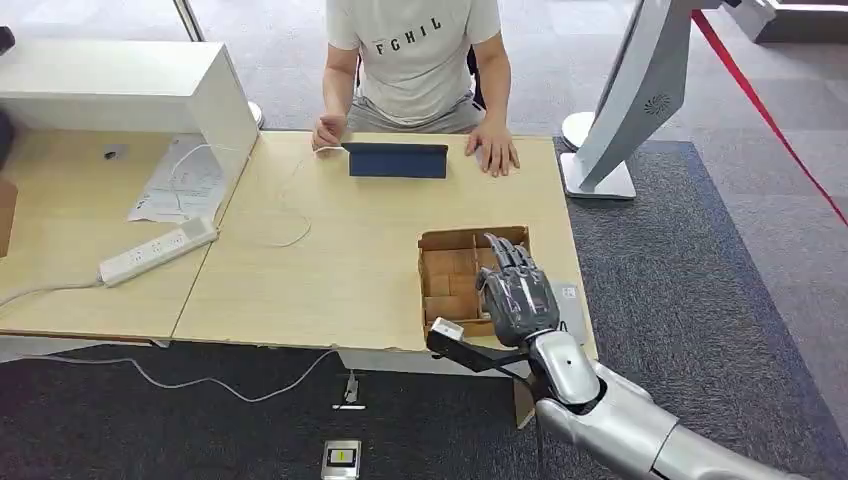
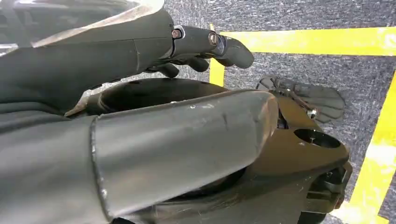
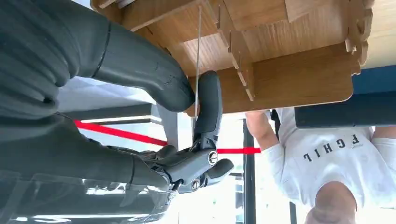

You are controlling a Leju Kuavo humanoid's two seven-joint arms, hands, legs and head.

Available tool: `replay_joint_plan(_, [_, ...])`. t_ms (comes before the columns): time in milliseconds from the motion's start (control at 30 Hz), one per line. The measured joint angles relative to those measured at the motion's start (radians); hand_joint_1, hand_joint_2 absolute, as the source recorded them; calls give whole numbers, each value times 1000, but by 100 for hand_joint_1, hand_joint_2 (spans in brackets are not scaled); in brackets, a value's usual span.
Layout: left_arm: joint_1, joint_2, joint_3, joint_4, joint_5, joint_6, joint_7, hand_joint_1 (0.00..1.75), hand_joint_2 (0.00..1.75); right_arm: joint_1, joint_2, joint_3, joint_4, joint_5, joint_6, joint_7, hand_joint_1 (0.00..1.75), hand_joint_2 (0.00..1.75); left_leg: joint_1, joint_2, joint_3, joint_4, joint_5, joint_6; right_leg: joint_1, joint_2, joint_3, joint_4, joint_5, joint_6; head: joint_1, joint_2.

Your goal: Pass the card to the sensor for recognition and then transmit it.

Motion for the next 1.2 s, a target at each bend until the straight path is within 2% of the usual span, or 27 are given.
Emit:
replay_joint_plan(767, [-1,0,-3,0,-5,-2,-17,0,0,-6,-21,-24,-39,62,-45,29,175,175,0,0,-1,0,0,0,0,0,0,0,0,0,0,0])
replay_joint_plan(867, [-1,0,-4,0,-12,-10,-18,0,0,-46,-15,-29,-48,79,-37,42,175,175,0,0,-1,0,0,0,0,0,0,1,0,0,0,0])
replay_joint_plan(1033, [-2,-1,-6,0,-21,-23,-16,0,0,-136,9,-39,-50,80,19,42,175,175,0,0,-1,0,0,0,0,0,0,1,0,0,0,0])
replay_joint_plan(1200, [-3,-1,-8,0,-23,-31,-8,0,0,-176,44,-40,-30,69,52,39,175,175,0,0,-1,0,0,0,0,0,0,1,0,0,0,0])
